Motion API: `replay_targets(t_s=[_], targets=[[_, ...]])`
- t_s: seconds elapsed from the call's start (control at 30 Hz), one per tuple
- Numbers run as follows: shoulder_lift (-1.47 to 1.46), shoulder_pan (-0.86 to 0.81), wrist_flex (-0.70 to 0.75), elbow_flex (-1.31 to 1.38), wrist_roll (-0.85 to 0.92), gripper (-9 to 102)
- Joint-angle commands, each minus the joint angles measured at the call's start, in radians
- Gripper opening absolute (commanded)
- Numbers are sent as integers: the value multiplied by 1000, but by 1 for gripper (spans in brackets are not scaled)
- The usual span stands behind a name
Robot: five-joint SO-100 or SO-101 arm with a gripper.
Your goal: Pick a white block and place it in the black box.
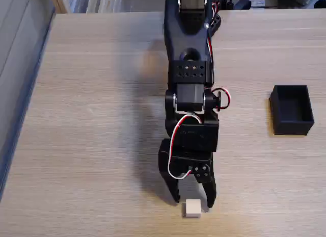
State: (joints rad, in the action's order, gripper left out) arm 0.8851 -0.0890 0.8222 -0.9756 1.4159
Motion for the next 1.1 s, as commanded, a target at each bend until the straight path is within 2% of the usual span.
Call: replay_targets(t_s=[0.0,0.37,0.5,0.67,0.9,1.07], targets=[[-9,6,-5,72,3,29],[-58,17,15,138,11,27],[-66,20,20,146,12,22],[-66,29,21,150,8,5],[-46,34,46,144,11,2],[91,26,14,-23,21,1]])
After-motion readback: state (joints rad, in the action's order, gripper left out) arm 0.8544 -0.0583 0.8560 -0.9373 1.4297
